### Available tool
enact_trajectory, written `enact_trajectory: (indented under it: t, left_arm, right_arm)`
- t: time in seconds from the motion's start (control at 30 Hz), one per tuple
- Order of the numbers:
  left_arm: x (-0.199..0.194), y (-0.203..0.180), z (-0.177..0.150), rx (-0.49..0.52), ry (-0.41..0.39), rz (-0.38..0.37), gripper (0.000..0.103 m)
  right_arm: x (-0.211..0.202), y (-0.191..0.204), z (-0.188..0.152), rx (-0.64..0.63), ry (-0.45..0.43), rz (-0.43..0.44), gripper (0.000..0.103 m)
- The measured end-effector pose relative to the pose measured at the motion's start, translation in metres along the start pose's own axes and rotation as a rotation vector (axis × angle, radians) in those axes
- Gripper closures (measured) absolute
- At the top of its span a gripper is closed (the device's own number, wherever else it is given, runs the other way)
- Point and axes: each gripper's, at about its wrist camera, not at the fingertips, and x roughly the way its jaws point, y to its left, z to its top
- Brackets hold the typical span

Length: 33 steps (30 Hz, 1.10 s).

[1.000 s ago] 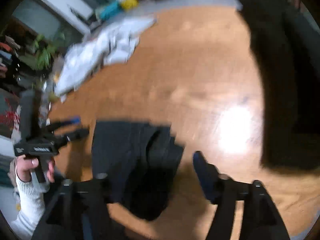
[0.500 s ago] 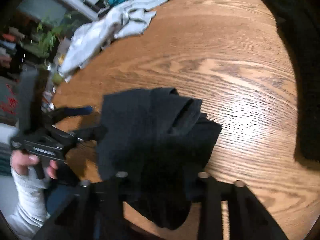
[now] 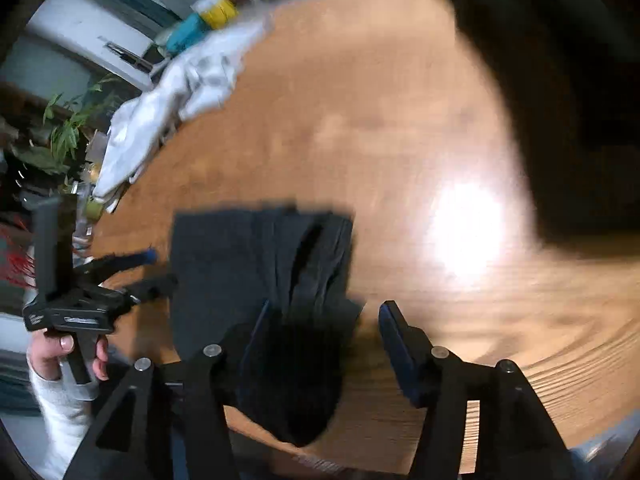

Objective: Fold clothes

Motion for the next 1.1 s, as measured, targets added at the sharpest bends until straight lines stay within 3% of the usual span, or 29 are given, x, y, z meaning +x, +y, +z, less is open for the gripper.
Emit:
enact_trajectory:
  t: [0.07,0.1,0.13,0.23,0.3,0.4,0.5,0.57,0.63,0.73,0.77,0.87,0.9,0.97,1.0,1.03,1.1]
  left_arm:
    - [0.003,0.001,0.002,-0.006,0.008,-0.005,0.0]
    - [0.004,0.0,0.003,-0.007,0.01,-0.008,0.0]
    - [0.003,0.0,0.003,-0.004,0.009,-0.009,0.0]
    - [-0.003,-0.003,0.006,0.012,-0.008,-0.007,0.0]
    - [-0.008,0.009,0.01,-0.027,-0.033,-0.004,0.0]
    - [-0.017,0.026,0.015,-0.085,-0.07,-0.001,0.0]
    - [-0.024,0.043,0.021,-0.144,-0.106,0.0,0.0]
    - [-0.02,0.044,0.029,-0.165,-0.109,-0.04,0.0]
    - [-0.014,0.035,0.035,-0.151,-0.105,-0.083,0.0]
    - [0.001,0.011,0.042,-0.075,-0.085,-0.088,0.0]
    - [0.008,0.003,0.044,-0.047,-0.077,-0.069,0.0]
    - [0.028,-0.014,0.051,0.043,-0.107,0.148,0.0]
    - [0.033,-0.018,0.054,0.058,-0.119,0.206,0.0]
    - [0.034,-0.016,0.058,0.022,-0.119,0.226,0.0]
    - [0.031,-0.013,0.06,-0.001,-0.118,0.217,0.0]
    - [0.027,-0.01,0.06,-0.024,-0.12,0.206,0.0]
    - [0.004,-0.008,0.053,-0.055,-0.152,0.164,0.0]
  right_arm:
    - [-0.022,0.021,0.008,-0.067,-0.062,-0.003,0.044]
    - [-0.024,0.033,0.015,-0.103,-0.059,-0.001,0.055]
    - [-0.019,0.043,0.02,-0.13,-0.047,-0.015,0.059]
    - [0.014,0.053,0.032,-0.179,-0.009,-0.144,0.069]
    - [0.038,0.046,0.031,-0.197,0.051,-0.181,0.092]
    - [0.071,0.031,0.024,-0.22,0.131,-0.216,0.095]
    - [0.07,0.024,0.022,-0.213,0.115,-0.202,0.097]
    - [0.07,0.019,0.023,-0.187,0.122,-0.179,0.097]
    - [0.069,0.016,0.024,-0.173,0.124,-0.159,0.096]
    - [0.067,0.011,0.024,-0.157,0.122,-0.132,0.096]
    - [0.066,0.01,0.024,-0.15,0.123,-0.125,0.096]
    - [0.067,0.008,0.026,-0.142,0.123,-0.121,0.095]
    - [0.067,0.006,0.027,-0.136,0.121,-0.121,0.093]
    - [0.067,0.003,0.028,-0.122,0.118,-0.121,0.089]
    - [0.062,0.001,0.027,-0.114,0.103,-0.136,0.07]
    - [0.054,-0.001,0.024,-0.105,0.079,-0.159,0.057]
    - [0.032,-0.01,0.014,-0.066,0.023,-0.13,0.021]
